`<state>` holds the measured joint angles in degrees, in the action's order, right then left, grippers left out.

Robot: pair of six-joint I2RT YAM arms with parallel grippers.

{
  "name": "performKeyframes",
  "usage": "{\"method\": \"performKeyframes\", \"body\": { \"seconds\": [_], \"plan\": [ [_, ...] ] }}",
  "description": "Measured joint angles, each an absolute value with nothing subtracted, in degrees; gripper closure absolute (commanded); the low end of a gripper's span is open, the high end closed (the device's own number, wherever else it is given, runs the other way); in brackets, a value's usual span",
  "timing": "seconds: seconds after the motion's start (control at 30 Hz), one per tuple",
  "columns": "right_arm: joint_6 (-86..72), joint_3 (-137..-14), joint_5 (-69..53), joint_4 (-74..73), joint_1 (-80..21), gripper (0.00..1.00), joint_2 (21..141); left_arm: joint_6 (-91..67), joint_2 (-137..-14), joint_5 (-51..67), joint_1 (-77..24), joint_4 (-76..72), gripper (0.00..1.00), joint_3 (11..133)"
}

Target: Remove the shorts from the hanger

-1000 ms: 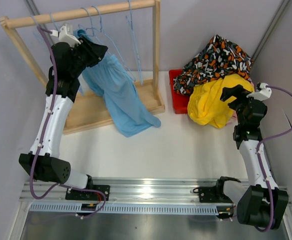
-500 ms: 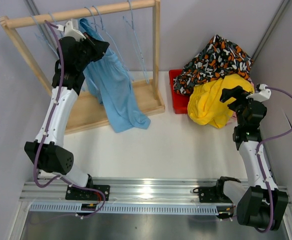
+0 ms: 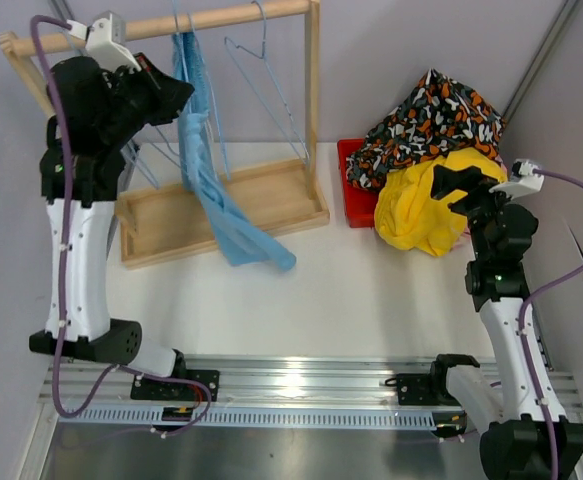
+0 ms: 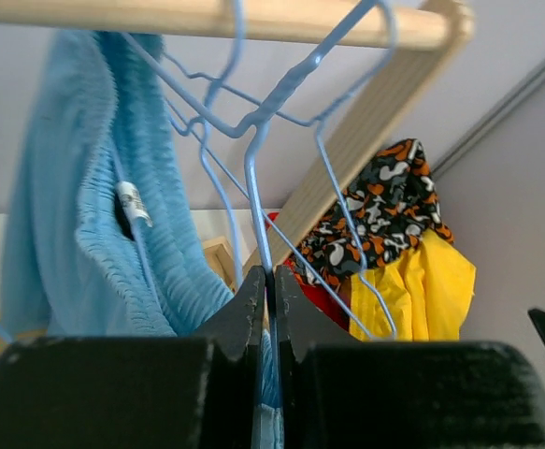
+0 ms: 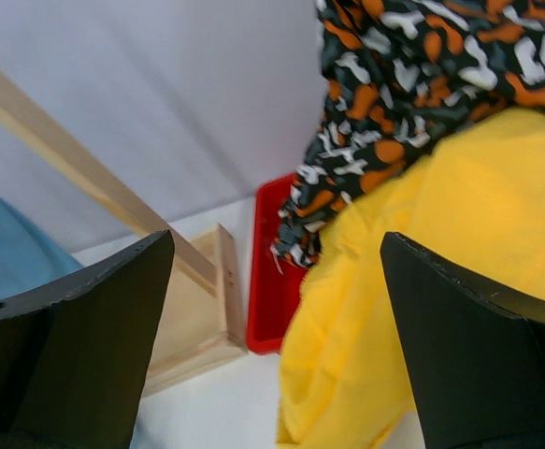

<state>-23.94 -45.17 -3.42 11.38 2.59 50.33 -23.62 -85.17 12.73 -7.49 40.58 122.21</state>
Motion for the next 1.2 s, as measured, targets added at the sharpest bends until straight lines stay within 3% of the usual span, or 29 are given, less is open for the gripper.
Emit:
{"method": "performKeyframes", "body": {
  "seconds": [0.13,0.37,0.63,0.87,1.2],
  "plan": [
    [-23.5,-49.2,-2.8,10.1,-0.9,0.01,47.7,-20.9,-79.9,15.2,-7.5,46.3,1.00,125.0],
    [-22.9,-53.8,-6.8,7.6,-3.7,0.01,45.0,-19.0,-60.4,20.1,-8.3,49.4,1.00,106.5],
    [-24.9,-57.2,-21.3,9.5,-7.2,0.00,45.3,-19.5,-47.9,22.8,-20.9,53.4,1.00,102.7],
    [-25.1,-59.7,-23.6,11.0,-18.9,0.00,46.9,-22.5,-47.2,31.0,-23.8,48.8,1.00,102.8],
    [-19.9,-59.7,-16.2,8.3,-33.2,0.01,50.2,-23.5,-53.0,33.7,-25.3,47.2,1.00,109.9]
  ]
}}
